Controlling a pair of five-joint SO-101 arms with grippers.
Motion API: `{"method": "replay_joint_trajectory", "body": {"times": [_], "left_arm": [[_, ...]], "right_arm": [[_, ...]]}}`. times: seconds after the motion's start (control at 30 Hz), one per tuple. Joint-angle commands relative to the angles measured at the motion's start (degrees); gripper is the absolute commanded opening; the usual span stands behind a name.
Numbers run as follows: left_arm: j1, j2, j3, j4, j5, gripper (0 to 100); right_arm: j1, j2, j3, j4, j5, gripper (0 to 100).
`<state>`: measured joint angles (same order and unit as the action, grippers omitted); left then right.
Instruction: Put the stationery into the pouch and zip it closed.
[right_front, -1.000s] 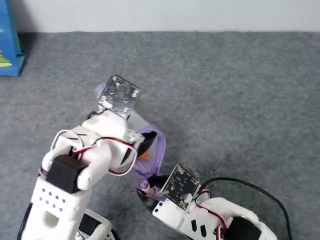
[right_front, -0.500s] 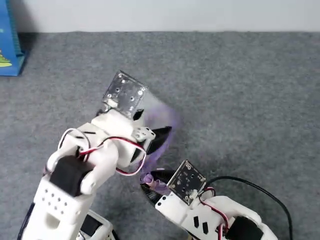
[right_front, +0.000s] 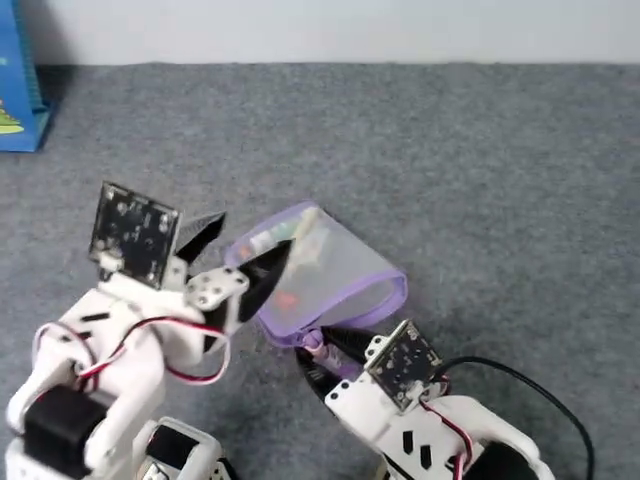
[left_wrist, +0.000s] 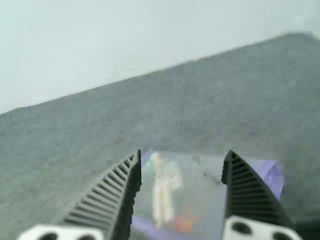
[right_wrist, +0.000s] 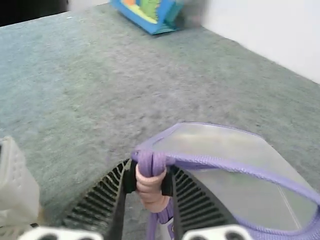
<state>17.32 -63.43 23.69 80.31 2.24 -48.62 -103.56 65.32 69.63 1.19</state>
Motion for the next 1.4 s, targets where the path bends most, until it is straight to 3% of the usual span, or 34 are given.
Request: {"method": "replay_joint_trajectory", "body": {"times": [0.0, 0.17, 0.3, 0.53, 0.77, 1.37], "left_arm": [[-1.32, -1.58, -2.51, 6.42, -6.33, 26], [-0.97, -1.67, -2.24, 13.19, -13.45, 26], [-0.62, -3.25, 2.07, 13.19, -16.09, 26], [12.13, -17.05, 14.55, 8.0, -15.65, 26], [12.57, -24.97, 27.03, 0.7, -13.71, 28], [13.01, -35.78, 32.57, -0.7, -11.43, 29]], "right_arm": [[1.98, -0.48, -3.16, -0.31, 0.7, 0.8], [2.07, -0.48, -8.97, -0.66, 0.7, 0.8], [2.07, -0.48, -12.31, -0.4, 0.53, 0.8], [2.07, -0.48, -16.26, -0.13, 0.7, 0.8], [2.07, -0.48, -16.44, 3.91, 0.79, 0.8], [1.71, -0.48, -16.53, 3.65, 0.44, 0.8]]}}
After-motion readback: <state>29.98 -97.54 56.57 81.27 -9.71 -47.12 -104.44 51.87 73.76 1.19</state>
